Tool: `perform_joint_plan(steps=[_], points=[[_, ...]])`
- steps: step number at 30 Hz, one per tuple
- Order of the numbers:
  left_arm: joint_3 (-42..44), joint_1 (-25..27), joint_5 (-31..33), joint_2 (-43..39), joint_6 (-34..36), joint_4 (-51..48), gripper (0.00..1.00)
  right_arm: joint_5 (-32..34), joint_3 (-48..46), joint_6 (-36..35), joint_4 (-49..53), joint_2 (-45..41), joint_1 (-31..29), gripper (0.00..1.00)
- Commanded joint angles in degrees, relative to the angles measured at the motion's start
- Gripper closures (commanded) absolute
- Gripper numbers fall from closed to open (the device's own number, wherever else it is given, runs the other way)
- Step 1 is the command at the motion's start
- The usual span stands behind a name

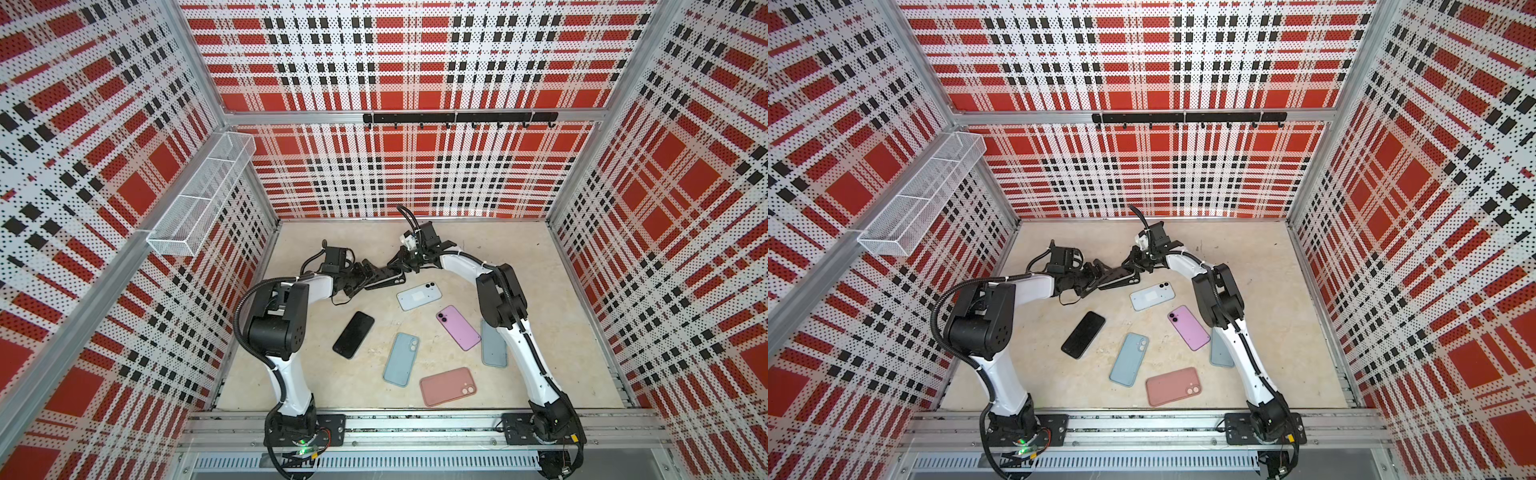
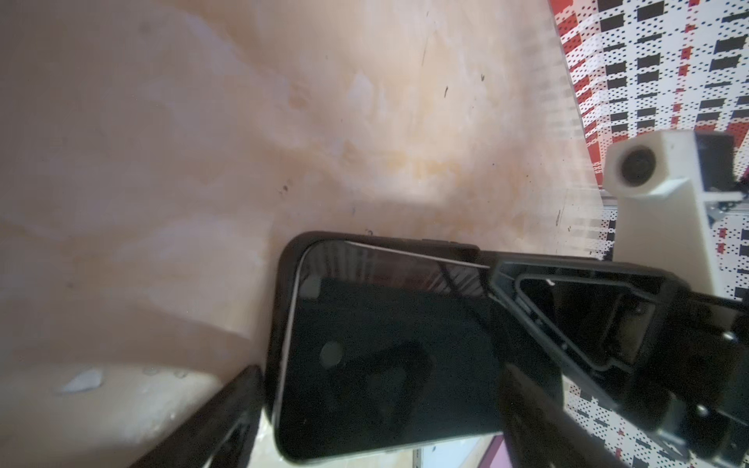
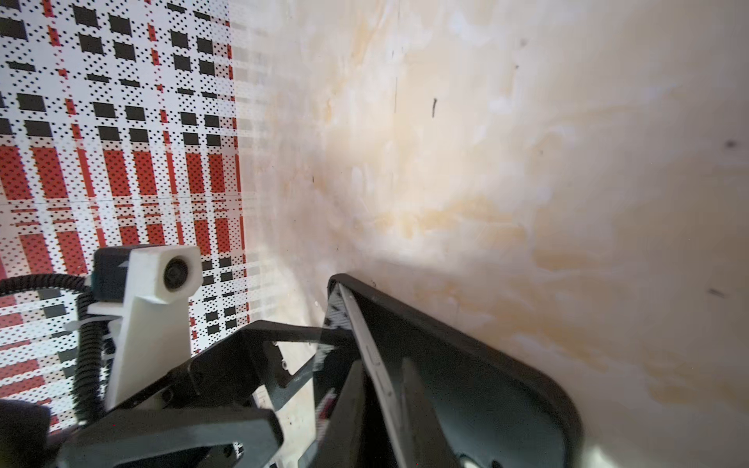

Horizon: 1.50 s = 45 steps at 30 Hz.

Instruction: Put the phone into the phone case

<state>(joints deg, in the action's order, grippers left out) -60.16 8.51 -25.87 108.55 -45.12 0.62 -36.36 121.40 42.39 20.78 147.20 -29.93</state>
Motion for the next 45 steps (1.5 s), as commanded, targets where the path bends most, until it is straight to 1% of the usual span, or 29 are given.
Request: perform_joint_plan(steps=[1,15,19,23,28,34,36,40,45], points=[[0.13,0.5,0.03,0.79,-0.76,0.26,0.09,4.25,0.32,-1.87,3.19,2.09,-0.78,0.79],[0.13,0.29,-0.24,0.91,-0.58,0.33,0.09,4.5,0.52,-2.35,2.6,-0.37,0.45,0.57],[0.02,0.26,-0.44,1.22,-0.49,0.42,0.09,5.87,-0.09,-3.31,2.6,-2.16,0.61,0.48],[0.04,0.23,-0.59,1.37,-0.33,0.34,0.09,8.17,-0.63,-5.03,2.64,-4.23,0.66,0.42],[0.13,0.08,-0.72,1.31,-0.23,0.34,0.09,9.45,-0.39,-6.68,2.69,-5.84,0.69,0.4],[0.13,-0.04,-0.82,1.36,-0.41,0.3,0.09,9.01,-0.76,-8.25,2.56,-7.17,0.63,0.4],[0.13,-0.13,-0.95,1.57,-0.58,0.26,0.1,9.8,-1.66,-9.21,2.65,-7.9,0.64,0.41],[-0.02,-0.24,-0.17,1.67,-1.5,-1.32,0.14,12.62,-3.62,-11.4,3.89,-9.22,0.66,0.41],[-1.2,-0.01,3.22,1.23,-0.4,-7.25,0.22,15.19,-6.75,-13.7,4.67,-11.0,0.75,0.41]])
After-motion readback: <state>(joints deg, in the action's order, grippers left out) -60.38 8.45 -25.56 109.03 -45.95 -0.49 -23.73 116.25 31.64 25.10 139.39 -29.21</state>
